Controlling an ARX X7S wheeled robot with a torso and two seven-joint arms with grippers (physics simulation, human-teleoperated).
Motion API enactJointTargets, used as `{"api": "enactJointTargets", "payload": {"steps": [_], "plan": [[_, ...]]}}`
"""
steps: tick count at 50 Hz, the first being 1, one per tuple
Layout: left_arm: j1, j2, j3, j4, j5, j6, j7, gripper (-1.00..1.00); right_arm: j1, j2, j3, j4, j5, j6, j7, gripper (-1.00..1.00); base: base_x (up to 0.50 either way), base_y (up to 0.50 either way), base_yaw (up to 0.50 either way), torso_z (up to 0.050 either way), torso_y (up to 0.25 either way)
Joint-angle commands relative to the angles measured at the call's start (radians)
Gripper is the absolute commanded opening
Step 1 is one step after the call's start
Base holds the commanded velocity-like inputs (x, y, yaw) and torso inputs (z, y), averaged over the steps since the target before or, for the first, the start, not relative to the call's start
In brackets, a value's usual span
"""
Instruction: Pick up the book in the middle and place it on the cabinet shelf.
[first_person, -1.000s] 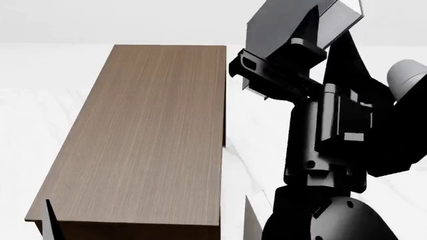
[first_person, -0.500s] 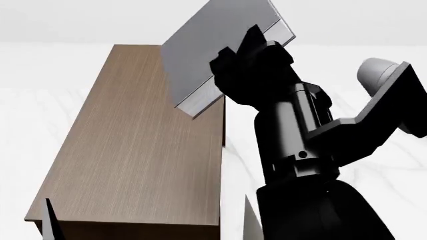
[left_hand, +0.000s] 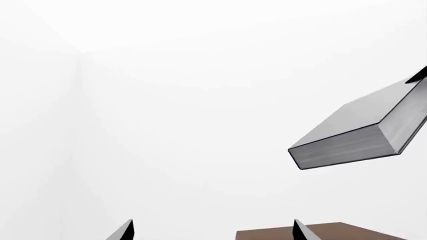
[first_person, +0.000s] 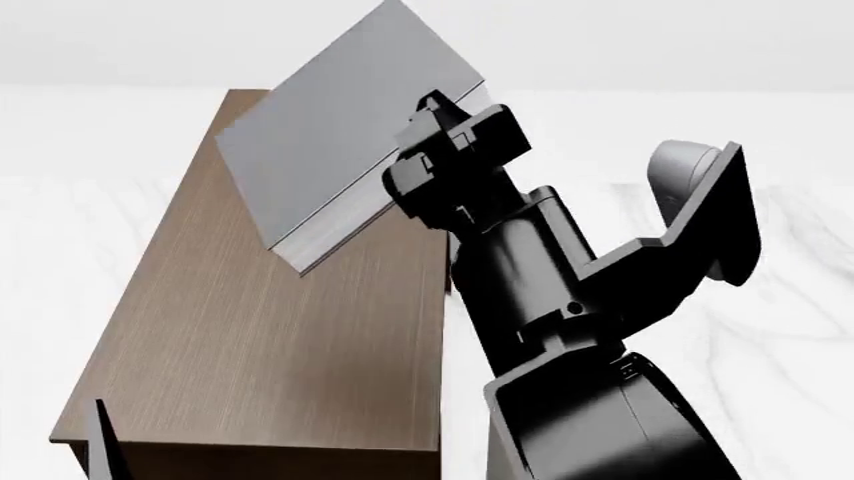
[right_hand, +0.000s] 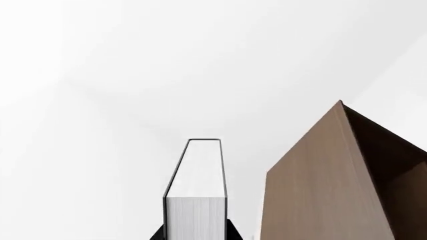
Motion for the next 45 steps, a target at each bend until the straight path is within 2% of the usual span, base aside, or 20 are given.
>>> {"api": "enactJointTargets", "payload": {"steps": [1, 45], "plan": [[0.001, 0.015, -0.018, 0.003, 0.015, 0.006, 0.020, 1.00, -0.004, -0.030, 0.004, -0.009, -0.002, -0.018, -0.054, -1.00, 0.00, 0.00, 0.00, 0.000, 0.000], [-0.006, 0.010, 0.002, -0.042, 0.023, 0.044, 0.004, 1.00, -0.035, -0.042, -0.113, -0.030, 0.014, -0.068, -0.066, -1.00, 0.00, 0.00, 0.00, 0.000, 0.001]]}}
